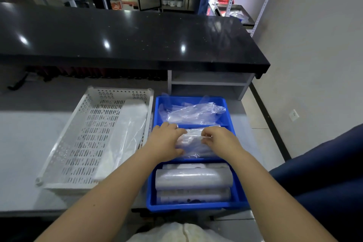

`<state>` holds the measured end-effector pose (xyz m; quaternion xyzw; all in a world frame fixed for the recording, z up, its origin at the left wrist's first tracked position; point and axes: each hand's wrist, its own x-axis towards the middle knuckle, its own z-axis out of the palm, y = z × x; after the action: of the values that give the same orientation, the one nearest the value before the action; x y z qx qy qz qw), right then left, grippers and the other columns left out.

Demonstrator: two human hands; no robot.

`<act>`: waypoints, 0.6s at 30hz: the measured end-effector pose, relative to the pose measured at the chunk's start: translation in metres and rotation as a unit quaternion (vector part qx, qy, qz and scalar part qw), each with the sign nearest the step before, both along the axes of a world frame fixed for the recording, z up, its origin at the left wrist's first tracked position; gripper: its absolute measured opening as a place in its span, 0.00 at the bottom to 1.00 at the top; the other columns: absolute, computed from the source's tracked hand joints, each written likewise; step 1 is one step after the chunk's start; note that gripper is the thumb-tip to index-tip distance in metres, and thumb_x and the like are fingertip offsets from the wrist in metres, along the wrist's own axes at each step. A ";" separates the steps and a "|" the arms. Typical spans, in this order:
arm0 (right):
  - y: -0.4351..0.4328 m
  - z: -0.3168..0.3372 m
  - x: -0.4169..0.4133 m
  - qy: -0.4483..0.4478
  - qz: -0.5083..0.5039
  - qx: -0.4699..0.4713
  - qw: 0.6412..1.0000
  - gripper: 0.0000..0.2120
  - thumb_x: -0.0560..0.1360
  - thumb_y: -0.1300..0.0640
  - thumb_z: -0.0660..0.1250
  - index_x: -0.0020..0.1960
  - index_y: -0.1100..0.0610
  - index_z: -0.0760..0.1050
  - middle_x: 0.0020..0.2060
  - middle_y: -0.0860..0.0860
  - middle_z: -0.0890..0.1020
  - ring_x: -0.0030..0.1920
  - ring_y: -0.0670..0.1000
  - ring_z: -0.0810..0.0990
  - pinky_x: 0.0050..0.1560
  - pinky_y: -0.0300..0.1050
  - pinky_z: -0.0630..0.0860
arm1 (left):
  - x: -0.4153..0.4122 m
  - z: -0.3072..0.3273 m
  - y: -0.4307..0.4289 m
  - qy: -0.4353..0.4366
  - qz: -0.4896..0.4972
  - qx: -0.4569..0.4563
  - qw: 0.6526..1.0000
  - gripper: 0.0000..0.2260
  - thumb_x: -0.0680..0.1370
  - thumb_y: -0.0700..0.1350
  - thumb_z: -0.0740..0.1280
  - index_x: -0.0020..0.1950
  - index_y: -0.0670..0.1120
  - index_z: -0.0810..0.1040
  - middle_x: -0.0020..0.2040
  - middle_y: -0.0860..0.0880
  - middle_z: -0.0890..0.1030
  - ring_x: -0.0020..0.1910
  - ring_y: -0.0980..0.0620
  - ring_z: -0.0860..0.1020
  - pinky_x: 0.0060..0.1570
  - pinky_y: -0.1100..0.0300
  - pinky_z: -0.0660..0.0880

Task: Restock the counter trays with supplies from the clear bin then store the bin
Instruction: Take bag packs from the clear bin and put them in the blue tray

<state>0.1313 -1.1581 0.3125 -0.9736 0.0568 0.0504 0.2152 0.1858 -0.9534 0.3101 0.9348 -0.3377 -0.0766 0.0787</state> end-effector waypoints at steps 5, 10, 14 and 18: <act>0.007 -0.018 0.013 0.071 -0.016 -0.027 0.997 0.04 0.73 0.55 0.62 0.42 0.49 0.75 0.37 0.42 0.78 0.34 0.42 0.72 0.30 0.40 0.66 | -0.008 -0.014 -0.005 -0.040 0.006 -0.054 0.998 0.13 0.78 0.56 0.63 0.60 0.54 0.78 0.55 0.53 0.78 0.55 0.50 0.72 0.54 0.54 0.67; 0.006 -0.021 0.013 0.132 0.003 -0.090 0.987 0.05 0.73 0.56 0.64 0.44 0.48 0.78 0.37 0.46 0.76 0.34 0.48 0.73 0.34 0.42 0.72 | -0.015 -0.022 -0.011 -0.019 0.026 -0.036 0.999 0.11 0.78 0.54 0.63 0.54 0.53 0.81 0.50 0.52 0.80 0.51 0.49 0.74 0.47 0.55 0.66; 0.021 -0.009 0.012 -0.015 0.066 -0.139 0.988 0.11 0.73 0.57 0.69 0.55 0.49 0.78 0.50 0.49 0.79 0.50 0.55 0.76 0.50 0.48 0.73 | -0.017 -0.011 -0.008 -0.035 0.050 -0.055 0.997 0.12 0.77 0.53 0.64 0.57 0.53 0.79 0.53 0.52 0.80 0.54 0.48 0.75 0.51 0.52 0.70; 0.066 0.025 0.019 -0.116 0.133 -0.021 0.984 0.11 0.73 0.56 0.70 0.55 0.51 0.78 0.50 0.49 0.81 0.52 0.54 0.76 0.52 0.50 0.72 | -0.020 0.019 0.027 -0.108 0.143 -0.122 0.976 0.12 0.74 0.50 0.69 0.56 0.51 0.80 0.52 0.51 0.81 0.54 0.46 0.75 0.50 0.51 0.69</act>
<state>0.1501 -1.0917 0.3374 -0.9761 -0.0980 -0.0361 0.1908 0.1663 -0.9266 0.3292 0.9597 -0.2136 0.0781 0.1653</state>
